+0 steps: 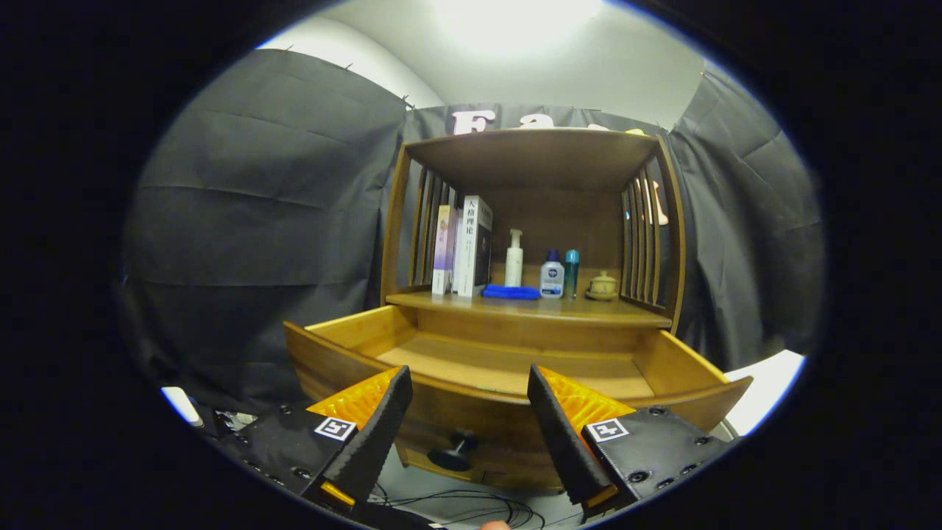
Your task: Pull open the drawer, take out the items inside it, and place them on the countertop above the cabinet.
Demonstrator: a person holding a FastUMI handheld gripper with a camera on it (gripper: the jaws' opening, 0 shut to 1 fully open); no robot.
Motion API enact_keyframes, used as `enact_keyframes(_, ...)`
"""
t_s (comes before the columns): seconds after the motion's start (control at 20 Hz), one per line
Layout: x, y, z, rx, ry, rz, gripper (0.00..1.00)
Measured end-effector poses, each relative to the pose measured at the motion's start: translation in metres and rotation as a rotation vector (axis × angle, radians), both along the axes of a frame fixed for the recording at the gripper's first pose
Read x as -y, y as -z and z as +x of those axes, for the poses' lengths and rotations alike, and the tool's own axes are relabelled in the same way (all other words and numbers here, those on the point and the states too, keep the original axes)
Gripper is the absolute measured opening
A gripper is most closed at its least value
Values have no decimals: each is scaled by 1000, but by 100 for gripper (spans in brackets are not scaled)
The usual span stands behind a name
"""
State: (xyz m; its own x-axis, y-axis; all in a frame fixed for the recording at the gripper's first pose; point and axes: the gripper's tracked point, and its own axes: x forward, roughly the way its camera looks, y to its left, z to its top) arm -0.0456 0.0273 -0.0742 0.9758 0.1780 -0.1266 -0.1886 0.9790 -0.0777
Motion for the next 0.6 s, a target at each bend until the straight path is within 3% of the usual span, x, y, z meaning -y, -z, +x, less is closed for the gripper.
enact_keyframes(0.2, -7, -40, 25, 3, -44, 27, 98)
enact_keyframes(0.4, -8, -67, 63, -92, -88, 101, 98)
enact_keyframes(0.6, -2, -71, 105, -215, -115, 74, 98)
